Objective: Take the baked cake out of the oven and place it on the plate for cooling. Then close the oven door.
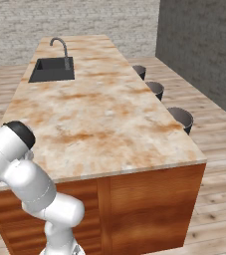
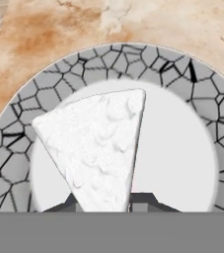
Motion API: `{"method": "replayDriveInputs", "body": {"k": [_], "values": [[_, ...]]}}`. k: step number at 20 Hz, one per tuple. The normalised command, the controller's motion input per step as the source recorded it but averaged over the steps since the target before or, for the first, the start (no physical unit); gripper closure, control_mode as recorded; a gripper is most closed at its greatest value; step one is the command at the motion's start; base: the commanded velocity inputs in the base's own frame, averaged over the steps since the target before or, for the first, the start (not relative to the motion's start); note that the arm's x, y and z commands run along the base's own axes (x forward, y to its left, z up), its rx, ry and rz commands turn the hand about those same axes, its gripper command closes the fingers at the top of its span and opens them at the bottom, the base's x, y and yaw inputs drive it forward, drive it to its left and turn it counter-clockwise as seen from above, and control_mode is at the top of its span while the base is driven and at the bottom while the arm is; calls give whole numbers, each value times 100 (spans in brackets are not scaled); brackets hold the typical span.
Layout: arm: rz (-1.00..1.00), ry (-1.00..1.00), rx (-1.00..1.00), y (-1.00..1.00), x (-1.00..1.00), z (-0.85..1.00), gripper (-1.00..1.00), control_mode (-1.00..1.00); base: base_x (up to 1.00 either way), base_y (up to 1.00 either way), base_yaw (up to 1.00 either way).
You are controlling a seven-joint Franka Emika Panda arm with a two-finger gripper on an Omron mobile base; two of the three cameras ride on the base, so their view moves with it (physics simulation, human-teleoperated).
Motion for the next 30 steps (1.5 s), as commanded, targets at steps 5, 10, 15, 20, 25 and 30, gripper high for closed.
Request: {"method": "replayDriveInputs", "body": {"k": [5,10,15,20,25,30], "values": [[0,0,0,0,0,-4,-100,-100,0,0,0],[0,0,0,-2,0,6,-100,-100,0,0,0],[0,0,0,-6,-1,27,-100,-100,0,0,0],[0,-4,0,-25,-25,39,-100,-100,0,0,0],[0,-4,0,-46,-36,20,-100,-100,0,0,0],[0,-6,5,-45,-39,26,-100,-100,0,0,0]]}}
